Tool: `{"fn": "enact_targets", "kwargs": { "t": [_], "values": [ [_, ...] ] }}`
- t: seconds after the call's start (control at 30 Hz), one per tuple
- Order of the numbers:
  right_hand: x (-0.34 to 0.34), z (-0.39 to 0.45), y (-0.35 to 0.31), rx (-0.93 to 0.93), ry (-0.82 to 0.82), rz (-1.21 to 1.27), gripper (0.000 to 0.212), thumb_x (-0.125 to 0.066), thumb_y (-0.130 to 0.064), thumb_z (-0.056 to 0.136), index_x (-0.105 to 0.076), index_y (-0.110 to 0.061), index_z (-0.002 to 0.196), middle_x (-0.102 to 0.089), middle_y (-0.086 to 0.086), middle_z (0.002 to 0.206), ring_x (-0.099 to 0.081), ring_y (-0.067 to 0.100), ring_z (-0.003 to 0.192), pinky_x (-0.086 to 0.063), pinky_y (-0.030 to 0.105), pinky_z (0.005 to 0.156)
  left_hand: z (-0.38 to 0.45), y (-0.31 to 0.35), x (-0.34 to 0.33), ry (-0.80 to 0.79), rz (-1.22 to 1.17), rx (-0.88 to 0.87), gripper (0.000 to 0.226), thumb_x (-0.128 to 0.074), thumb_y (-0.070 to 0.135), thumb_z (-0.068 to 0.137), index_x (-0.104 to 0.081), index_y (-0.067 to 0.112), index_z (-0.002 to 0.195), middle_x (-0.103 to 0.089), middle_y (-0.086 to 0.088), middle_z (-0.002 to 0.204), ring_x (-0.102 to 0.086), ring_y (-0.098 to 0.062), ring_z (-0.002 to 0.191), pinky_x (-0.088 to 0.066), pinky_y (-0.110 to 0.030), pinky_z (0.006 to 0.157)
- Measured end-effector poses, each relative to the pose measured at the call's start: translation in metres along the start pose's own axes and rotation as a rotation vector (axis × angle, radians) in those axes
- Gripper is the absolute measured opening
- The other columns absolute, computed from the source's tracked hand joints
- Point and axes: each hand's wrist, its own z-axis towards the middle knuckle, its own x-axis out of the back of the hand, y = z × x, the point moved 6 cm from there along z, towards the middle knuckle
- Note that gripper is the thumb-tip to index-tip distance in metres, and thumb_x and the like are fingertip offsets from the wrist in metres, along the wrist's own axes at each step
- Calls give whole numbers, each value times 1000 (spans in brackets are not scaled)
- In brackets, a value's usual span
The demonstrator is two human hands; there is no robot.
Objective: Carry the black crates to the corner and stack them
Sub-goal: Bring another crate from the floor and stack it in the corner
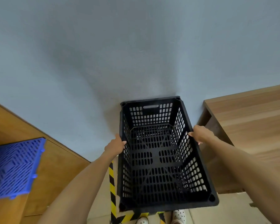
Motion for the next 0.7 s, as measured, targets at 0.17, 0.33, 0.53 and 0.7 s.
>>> {"fn": "enact_targets", "kwargs": {
  "t": [0.17, 0.33, 0.53, 0.7],
  "values": [
    [2, 18, 4, -6, 68, -33, 32, -50, -37, 98, -50, -7, 110, -64, 11, 98, -64, 29, 90, -51, 42, 77, -3, 1, -12, -24, -36, -11, 44, -41, 41, 101, -30, 11, 131, -63, -16, 112, -64, -32, 95, -54, -47, 88],
    [2, 21, 4, 0, 28, -51, 32, -48, -39, 99, -51, -7, 102, -62, 8, 84, -65, 27, 81, -46, 38, 70, -1, -2, -12, -33, -29, -20, 45, -42, 43, 100, -30, 12, 131, -64, -13, 107, -66, -30, 89, -56, -46, 85],
    [-13, 3, 1, -2, 74, -107, 43, -43, -31, 100, -33, -7, 135, -61, 16, 118, -61, 34, 103, -46, 41, 79, -21, 5, 6, 142, 181, -161, 72, -55, 47, 93, -19, 17, 148, -51, -10, 133, -61, -31, 108, -53, -41, 84],
    [-21, -22, 13, -29, 65, -138, 51, -47, -35, 98, -31, -11, 140, -61, 14, 122, -62, 32, 105, -51, 41, 84, -33, 21, 10, 171, 419, -415, 70, -61, 37, 92, -25, 23, 150, -30, -7, 154, -38, -33, 134, -38, -46, 107]
  ]
}}
